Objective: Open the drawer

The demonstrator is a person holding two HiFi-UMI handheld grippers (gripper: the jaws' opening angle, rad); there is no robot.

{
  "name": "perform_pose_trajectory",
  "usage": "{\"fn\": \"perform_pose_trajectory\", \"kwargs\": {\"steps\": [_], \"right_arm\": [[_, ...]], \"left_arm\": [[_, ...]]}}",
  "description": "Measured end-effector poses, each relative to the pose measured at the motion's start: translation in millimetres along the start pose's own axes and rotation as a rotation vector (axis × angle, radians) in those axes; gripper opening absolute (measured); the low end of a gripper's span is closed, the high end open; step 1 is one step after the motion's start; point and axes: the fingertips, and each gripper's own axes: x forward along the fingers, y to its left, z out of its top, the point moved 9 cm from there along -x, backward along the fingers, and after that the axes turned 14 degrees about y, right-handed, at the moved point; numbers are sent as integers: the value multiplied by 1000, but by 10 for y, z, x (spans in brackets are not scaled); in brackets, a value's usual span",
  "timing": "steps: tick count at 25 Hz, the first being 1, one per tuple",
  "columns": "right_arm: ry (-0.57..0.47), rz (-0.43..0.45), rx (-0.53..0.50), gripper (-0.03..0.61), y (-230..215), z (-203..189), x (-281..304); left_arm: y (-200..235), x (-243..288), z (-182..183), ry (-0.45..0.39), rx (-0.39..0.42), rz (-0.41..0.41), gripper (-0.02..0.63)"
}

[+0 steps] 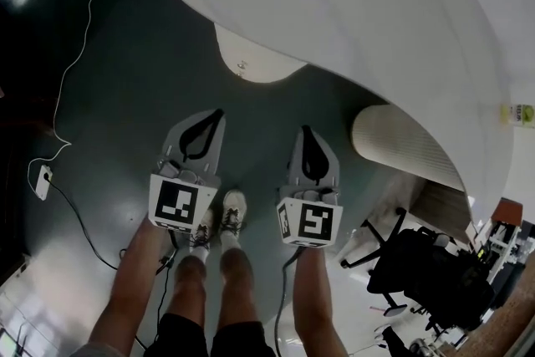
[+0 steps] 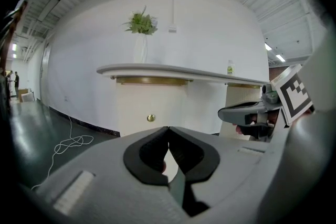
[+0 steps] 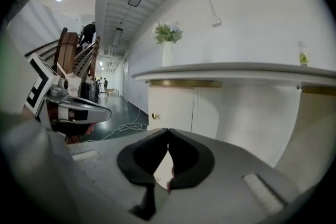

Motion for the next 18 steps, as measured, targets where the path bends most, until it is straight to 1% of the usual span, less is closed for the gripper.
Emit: {"fn": "perform_pose_trajectory", "kwargs": {"steps": [7,13,18], "right_arm": [[10,0,5,3,-68,-555,372],[7,-5,3,3,-102,-896,670],[11,-12,-4,3,-124,-1097,887]], "left_arm": [[-83,499,-508,-10,-7,-1,11],[-42,879,-900,-4,-12,5,11],[20,1135,-1129,8,-12,-1,11]]}}
